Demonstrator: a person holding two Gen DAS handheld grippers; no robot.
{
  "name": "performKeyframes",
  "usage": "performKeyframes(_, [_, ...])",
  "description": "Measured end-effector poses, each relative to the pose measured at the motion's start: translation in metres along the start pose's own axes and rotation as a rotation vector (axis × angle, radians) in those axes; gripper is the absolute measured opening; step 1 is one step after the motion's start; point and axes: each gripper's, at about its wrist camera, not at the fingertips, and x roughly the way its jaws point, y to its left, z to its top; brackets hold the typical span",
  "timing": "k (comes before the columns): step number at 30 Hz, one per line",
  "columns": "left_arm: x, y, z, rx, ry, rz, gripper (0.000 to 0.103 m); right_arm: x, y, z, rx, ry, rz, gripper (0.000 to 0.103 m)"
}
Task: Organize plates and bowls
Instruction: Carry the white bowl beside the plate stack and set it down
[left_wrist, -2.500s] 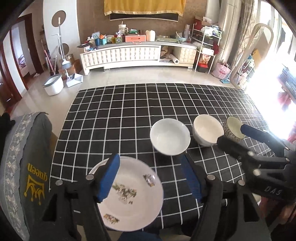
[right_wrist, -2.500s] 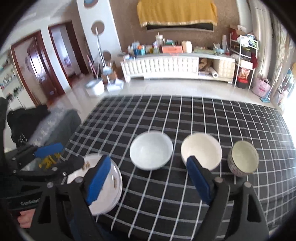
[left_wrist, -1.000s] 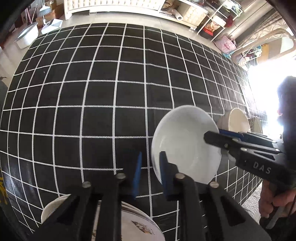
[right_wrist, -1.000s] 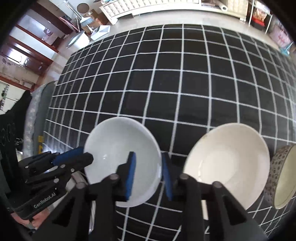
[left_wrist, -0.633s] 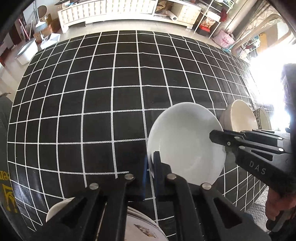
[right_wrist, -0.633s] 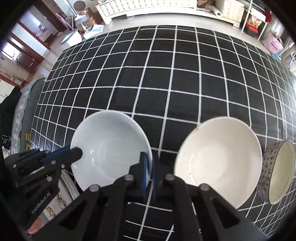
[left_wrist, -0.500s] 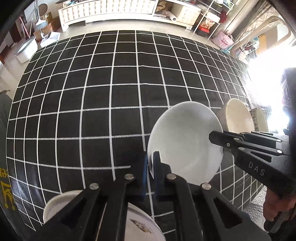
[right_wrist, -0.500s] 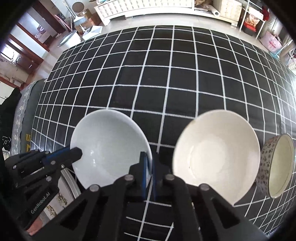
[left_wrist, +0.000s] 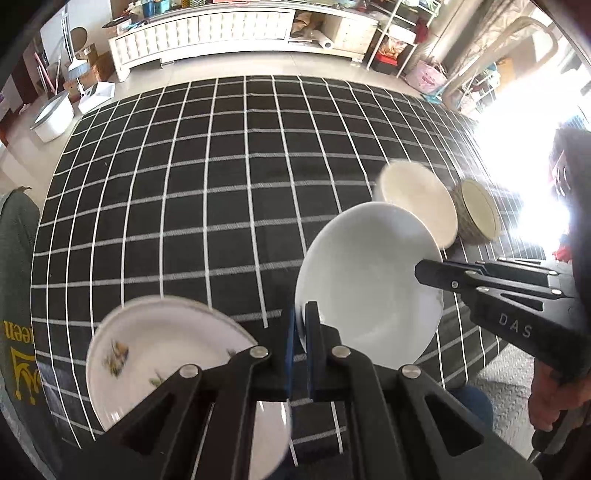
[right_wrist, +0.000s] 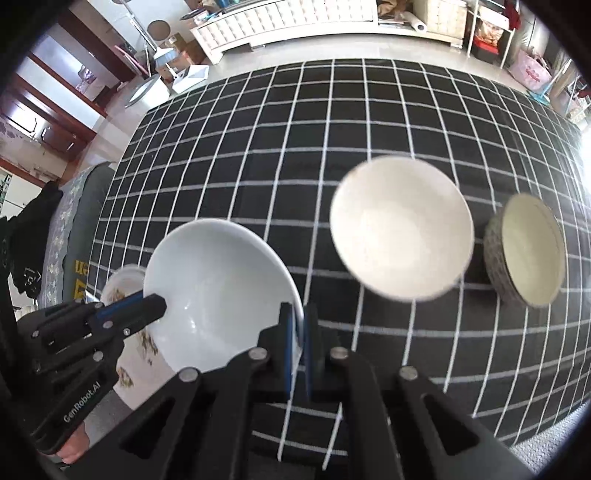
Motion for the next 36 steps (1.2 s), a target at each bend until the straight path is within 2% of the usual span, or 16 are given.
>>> performKeyframes(8, [0.004, -0.013, -0.033, 0.022, 0.034, 0.006, 0.004, 0.006, -0.009, -0.041, 0.033, 0.043, 0.0, 0.008])
performKeyframes(14, [0.012, -0.01, -0.065, 0.026, 0.071, 0.015, 0.004, 0.018, -0.014, -0.058, 0.077, 0.081, 0.013, 0.008])
performKeyframes(20, [0.029, -0.008, -0.067, 0.006, 0.108, 0.004, 0.004, 0.023, -0.022, -0.068, 0.089, 0.113, 0.02, 0.008])
performKeyframes(28, [0.037, -0.001, -0.062, -0.005, 0.111, -0.015, 0.004, 0.027, -0.02, -0.065, 0.079, 0.104, 0.014, 0.008])
performKeyframes(36, [0.04, 0.003, -0.063, -0.018, 0.092, -0.034, 0.005, 0.029, -0.002, -0.066, -0.012, 0.056, -0.068, 0.008])
